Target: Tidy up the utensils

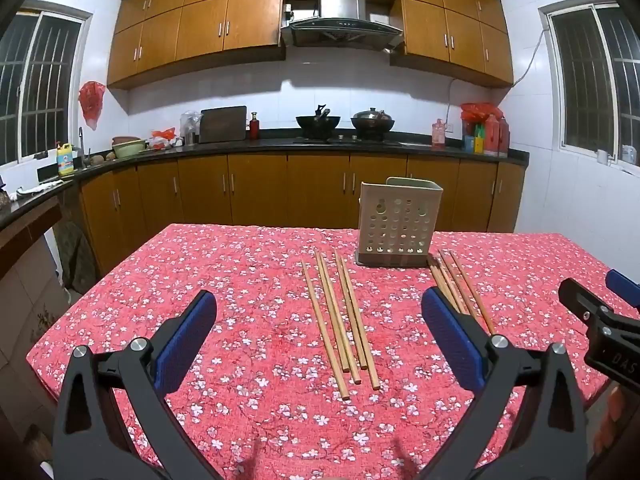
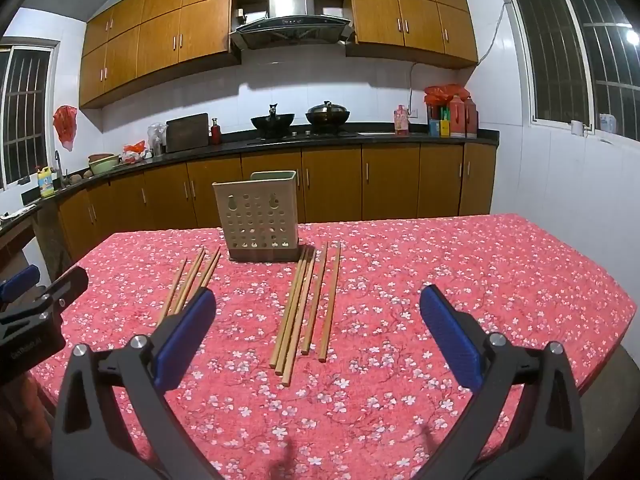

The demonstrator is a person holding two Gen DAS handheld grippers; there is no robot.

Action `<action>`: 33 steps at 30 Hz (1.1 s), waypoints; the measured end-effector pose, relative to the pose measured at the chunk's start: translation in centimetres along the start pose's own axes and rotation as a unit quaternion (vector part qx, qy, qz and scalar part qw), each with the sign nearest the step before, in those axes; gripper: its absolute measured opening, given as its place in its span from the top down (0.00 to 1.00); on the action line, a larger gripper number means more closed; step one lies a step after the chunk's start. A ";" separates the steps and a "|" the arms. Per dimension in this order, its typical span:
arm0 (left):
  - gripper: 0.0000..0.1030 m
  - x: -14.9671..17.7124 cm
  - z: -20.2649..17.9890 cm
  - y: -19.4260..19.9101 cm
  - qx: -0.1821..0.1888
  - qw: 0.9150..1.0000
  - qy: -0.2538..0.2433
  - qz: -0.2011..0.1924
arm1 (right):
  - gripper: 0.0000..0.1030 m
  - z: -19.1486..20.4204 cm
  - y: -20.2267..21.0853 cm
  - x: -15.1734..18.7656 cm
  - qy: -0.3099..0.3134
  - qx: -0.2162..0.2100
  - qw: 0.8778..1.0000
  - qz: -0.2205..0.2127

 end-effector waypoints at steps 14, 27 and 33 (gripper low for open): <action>0.02 0.0 0.0 0.0 0.000 1.000 0.000 0.001 | 0.04 -0.1 -0.2 0.1 -0.003 -0.001 1.000 0.001; 0.02 0.1 0.2 -0.1 -0.001 1.000 -0.001 0.001 | 0.04 -0.3 -0.3 0.1 -0.005 -0.002 1.000 0.002; 0.02 0.2 0.3 -0.1 0.000 1.000 -0.001 0.002 | 0.04 -0.2 -0.2 0.2 -0.005 -0.001 1.000 0.002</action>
Point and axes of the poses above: each gripper's, at about its wrist camera, not at the fingertips, and y roughly against the way its jaws point, z to its left, x to its underside, the point moved 9 cm from there along -y, roughly the way its jaws point, and after that the axes turned 3 degrees about z, right-handed, at the moved point
